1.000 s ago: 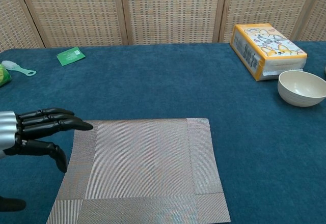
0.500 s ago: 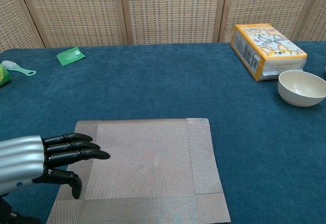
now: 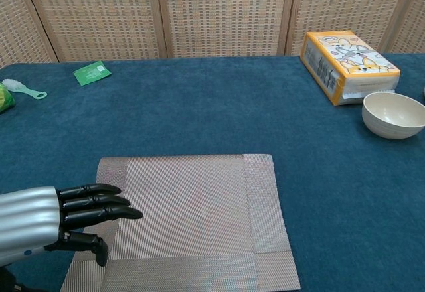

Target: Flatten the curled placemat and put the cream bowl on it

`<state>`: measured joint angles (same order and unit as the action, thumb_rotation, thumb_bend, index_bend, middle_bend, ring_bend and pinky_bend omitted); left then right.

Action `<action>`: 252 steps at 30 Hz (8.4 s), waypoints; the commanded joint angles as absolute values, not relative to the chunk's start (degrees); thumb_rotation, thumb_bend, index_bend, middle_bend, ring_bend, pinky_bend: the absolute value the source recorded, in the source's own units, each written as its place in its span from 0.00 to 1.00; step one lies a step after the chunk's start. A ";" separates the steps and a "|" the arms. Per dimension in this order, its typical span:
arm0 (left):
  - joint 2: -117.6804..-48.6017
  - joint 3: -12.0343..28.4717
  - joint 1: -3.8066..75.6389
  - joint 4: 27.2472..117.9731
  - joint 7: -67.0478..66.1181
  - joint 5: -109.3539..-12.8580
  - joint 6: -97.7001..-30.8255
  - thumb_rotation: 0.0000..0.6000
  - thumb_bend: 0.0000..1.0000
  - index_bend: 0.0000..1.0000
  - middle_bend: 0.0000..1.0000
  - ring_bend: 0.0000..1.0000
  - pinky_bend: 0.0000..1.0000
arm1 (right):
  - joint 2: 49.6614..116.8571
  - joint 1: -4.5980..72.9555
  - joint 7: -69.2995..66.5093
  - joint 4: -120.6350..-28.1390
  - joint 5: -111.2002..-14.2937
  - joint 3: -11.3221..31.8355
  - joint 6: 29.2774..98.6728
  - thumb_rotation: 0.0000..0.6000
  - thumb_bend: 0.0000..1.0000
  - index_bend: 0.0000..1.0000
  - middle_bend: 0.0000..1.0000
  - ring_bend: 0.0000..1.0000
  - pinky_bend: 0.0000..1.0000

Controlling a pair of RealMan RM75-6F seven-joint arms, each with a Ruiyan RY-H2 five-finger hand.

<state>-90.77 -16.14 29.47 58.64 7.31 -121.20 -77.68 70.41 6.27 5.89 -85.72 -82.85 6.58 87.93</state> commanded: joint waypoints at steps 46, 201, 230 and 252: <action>-96.17 -13.91 32.94 62.80 8.82 -112.85 -74.82 1.00 0.53 0.54 0.00 0.00 0.00 | 69.86 5.81 5.58 -86.53 -83.84 6.99 87.95 1.00 0.00 0.00 0.00 0.00 0.00; -61.52 9.27 14.16 96.70 -2.08 -70.74 -75.58 1.00 0.00 0.00 0.00 0.00 0.00 | 85.61 40.79 19.81 -80.57 -112.26 -9.23 64.33 1.00 0.75 0.68 0.00 0.00 0.00; -61.76 8.97 14.71 97.01 -3.22 -70.56 -74.34 1.00 0.00 0.00 0.00 0.00 0.00 | 75.53 45.55 31.75 -49.43 -110.73 1.11 68.22 1.00 0.00 0.00 0.00 0.00 0.00; -64.25 6.48 16.26 95.71 -5.87 -76.01 -73.37 1.00 0.00 0.00 0.00 0.00 0.00 | 65.39 21.75 2.04 -88.90 -86.33 1.52 70.43 1.00 0.00 0.00 0.00 0.00 0.00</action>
<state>-63.90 6.95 15.90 96.32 -6.29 -75.20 -73.87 66.12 23.94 4.04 -87.29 -85.73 3.25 69.27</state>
